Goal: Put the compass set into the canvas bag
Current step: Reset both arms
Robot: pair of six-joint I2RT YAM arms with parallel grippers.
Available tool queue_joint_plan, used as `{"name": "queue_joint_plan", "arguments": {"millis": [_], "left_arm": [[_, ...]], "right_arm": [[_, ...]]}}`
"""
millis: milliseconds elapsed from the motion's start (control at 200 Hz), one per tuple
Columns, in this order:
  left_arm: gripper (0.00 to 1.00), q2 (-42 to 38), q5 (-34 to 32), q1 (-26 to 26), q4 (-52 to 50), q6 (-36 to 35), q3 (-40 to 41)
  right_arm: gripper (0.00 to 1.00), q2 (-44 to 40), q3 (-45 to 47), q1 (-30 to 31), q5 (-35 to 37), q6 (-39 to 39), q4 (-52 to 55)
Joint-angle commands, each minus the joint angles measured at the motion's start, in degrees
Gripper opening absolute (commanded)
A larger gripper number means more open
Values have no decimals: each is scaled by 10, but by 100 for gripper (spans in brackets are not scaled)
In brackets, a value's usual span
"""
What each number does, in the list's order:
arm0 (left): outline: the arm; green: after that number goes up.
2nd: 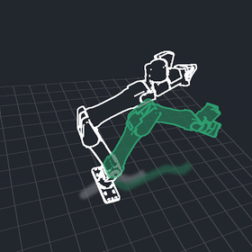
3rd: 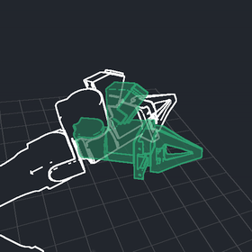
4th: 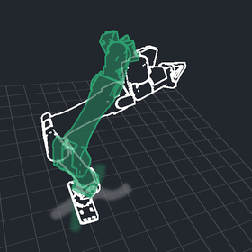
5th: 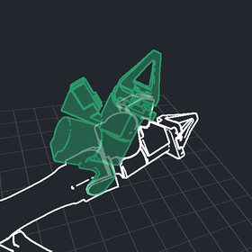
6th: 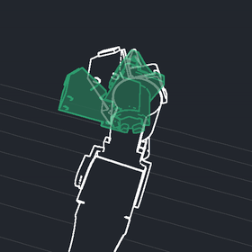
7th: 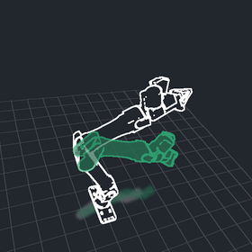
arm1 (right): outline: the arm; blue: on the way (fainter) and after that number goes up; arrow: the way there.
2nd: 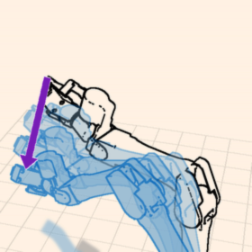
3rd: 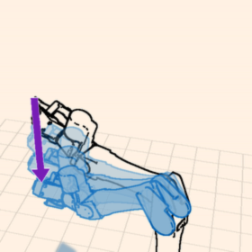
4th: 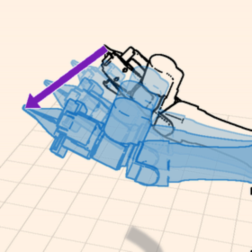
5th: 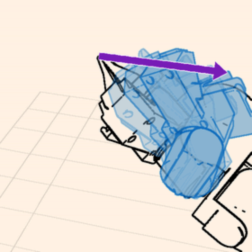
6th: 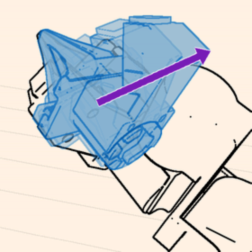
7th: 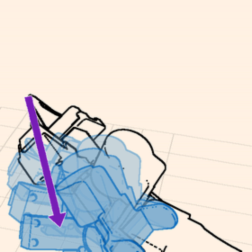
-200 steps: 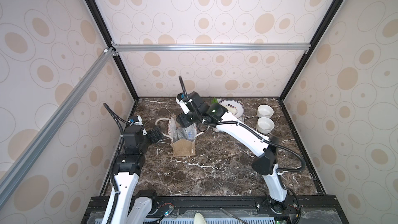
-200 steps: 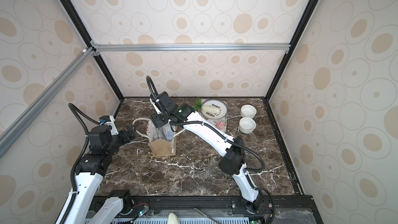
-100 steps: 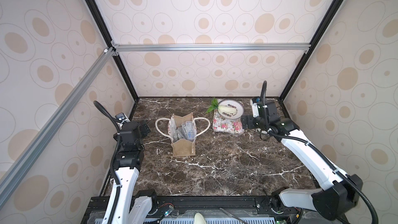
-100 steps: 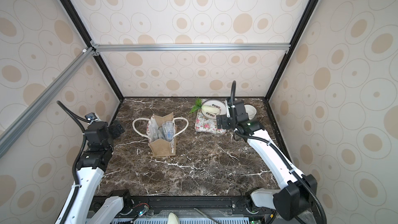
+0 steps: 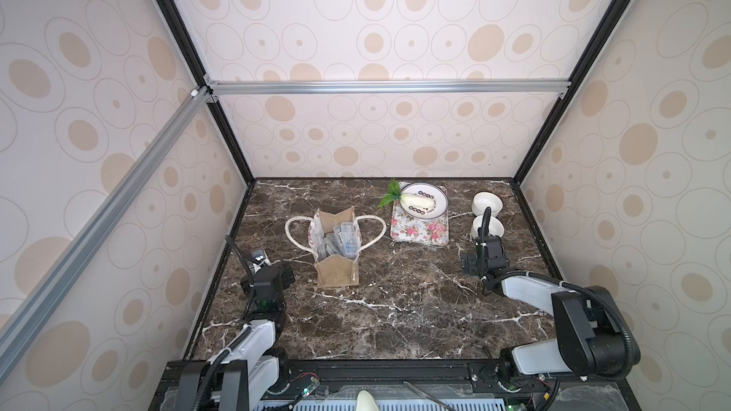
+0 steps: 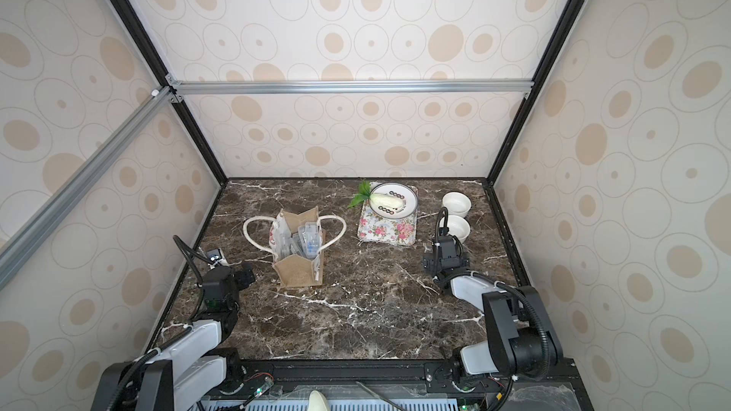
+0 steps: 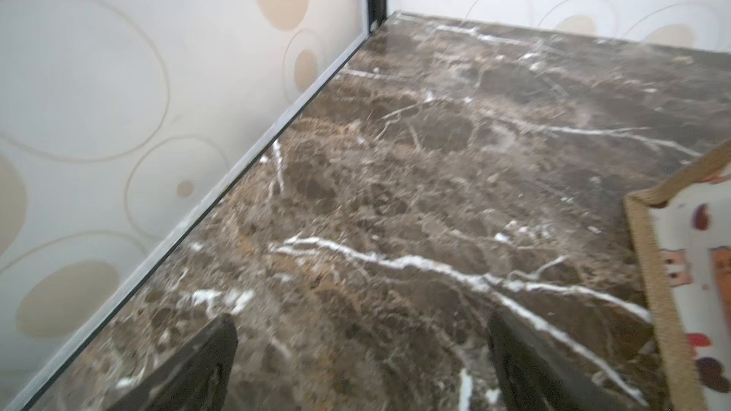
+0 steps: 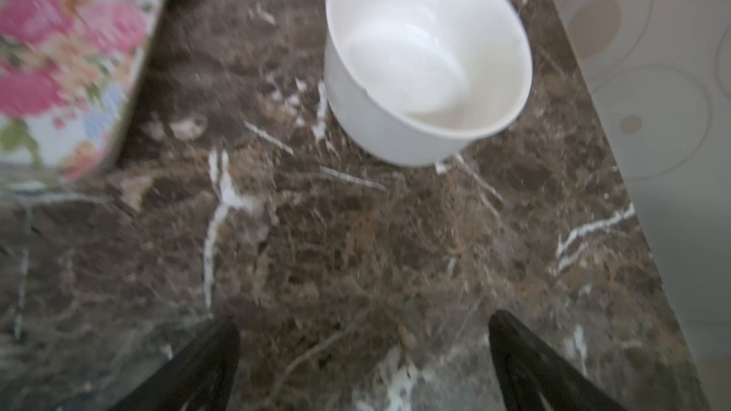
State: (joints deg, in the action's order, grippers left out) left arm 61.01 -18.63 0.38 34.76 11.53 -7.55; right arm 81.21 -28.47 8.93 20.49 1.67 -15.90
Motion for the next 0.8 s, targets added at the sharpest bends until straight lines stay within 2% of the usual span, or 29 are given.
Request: {"name": "queue_joint_plan", "arguments": {"millis": [0,70,190,295,360,450,545,605,795], "left_arm": [[100,55,2,-42,195,-49,-6],[100,87,12,-47,271,-53,2],[100,133,26,-46,255,-59,-36],[100,171,44,-46,348,-77,-27],[100,185,47,-47,306,-80,-56],[100,206,60,-47,315,-105,-69],[100,269,61,-44,456,-111,-29],[100,298,60,-46,486,-116,-27],[100,299,20,-49,463,-104,-41]], "right_arm": [[100,21,21,-17,-74,-47,-220],[100,67,47,-34,-123,-45,-325],[100,72,51,-60,-198,-46,-317],[100,67,45,-61,-191,-40,-296],[100,70,47,-61,-190,-42,-307],[100,69,41,-61,-185,-36,-293],[100,68,42,-61,-180,-36,-294],[100,70,42,-61,-180,-36,-296],[100,70,41,-61,-179,-35,-294]]}}
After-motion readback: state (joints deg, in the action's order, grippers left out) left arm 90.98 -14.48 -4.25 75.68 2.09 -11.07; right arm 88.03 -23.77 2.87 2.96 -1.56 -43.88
